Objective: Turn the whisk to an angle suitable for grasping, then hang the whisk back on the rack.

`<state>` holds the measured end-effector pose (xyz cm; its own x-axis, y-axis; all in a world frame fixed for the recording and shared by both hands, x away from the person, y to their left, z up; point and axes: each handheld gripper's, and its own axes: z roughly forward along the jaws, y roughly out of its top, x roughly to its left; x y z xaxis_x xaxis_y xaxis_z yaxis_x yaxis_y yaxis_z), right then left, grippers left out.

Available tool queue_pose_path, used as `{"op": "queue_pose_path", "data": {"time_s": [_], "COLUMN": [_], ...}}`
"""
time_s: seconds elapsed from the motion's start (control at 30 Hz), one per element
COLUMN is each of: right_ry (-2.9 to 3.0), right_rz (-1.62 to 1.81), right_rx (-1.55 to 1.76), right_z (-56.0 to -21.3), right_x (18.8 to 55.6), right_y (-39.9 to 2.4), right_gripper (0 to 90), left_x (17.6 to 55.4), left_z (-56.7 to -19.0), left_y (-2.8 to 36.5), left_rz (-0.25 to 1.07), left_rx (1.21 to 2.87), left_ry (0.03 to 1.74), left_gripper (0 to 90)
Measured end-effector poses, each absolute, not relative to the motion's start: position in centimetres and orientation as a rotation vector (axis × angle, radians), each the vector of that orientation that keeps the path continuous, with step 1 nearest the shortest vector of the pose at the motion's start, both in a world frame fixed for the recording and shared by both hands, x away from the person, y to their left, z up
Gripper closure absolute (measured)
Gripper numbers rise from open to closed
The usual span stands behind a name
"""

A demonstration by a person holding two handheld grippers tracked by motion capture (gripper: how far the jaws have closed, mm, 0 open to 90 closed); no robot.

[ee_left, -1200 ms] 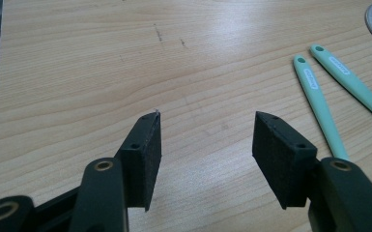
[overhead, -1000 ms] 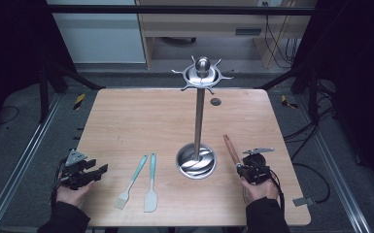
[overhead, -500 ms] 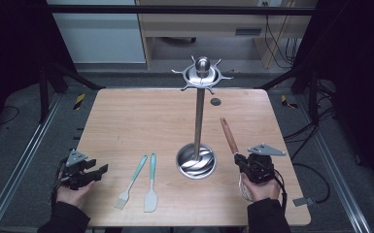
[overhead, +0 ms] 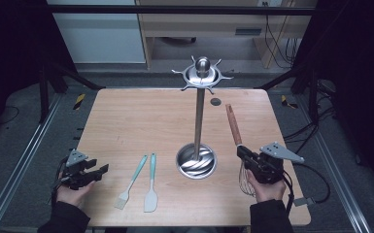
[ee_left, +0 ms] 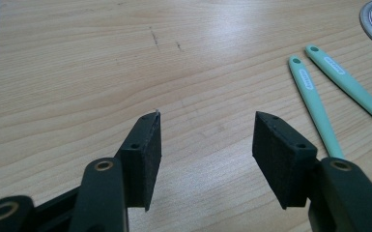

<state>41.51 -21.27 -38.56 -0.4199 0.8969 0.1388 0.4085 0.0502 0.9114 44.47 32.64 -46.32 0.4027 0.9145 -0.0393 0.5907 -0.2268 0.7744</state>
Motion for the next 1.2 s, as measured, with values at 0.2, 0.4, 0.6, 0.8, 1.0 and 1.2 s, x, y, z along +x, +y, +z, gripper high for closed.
{"op": "queue_pose_path", "data": {"time_s": [0.2, 0.4, 0.6, 0.8, 1.0, 1.2], "right_ry": [1.815, 1.788, 1.761, 1.724, 1.696, 1.655], "right_rz": [1.399, 1.453, 1.488, 1.526, 1.547, 1.584], "right_rx": [1.258, 1.204, 1.174, 1.155, 1.126, 1.086], "right_z": [-37.7, -36.5, -35.6, -34.6, -33.7, -32.4], "right_x": [41.0, 40.6, 40.1, 39.8, 39.6, 39.3], "right_y": [-21.2, -21.2, -21.3, -21.6, -22.0, -22.6], "right_gripper": [81.1, 81.1, 81.1, 81.1, 81.1, 81.1], "left_x": [44.5, 44.5, 44.5, 44.5, 44.5, 44.5], "left_z": [-46.3, -46.3, -46.3, -46.3, -46.4, -46.4], "left_y": [32.6, 32.5, 32.5, 32.5, 32.4, 32.4], "left_rz": [0.565, 0.566, 0.568, 0.564, 0.572, 0.576], "left_rx": [1.935, 1.935, 1.937, 1.935, 1.945, 1.946], "left_ry": [1.281, 1.279, 1.278, 1.279, 1.277, 1.278], "left_gripper": [43.7, 43.6, 43.6, 43.4, 43.4, 43.4]}}
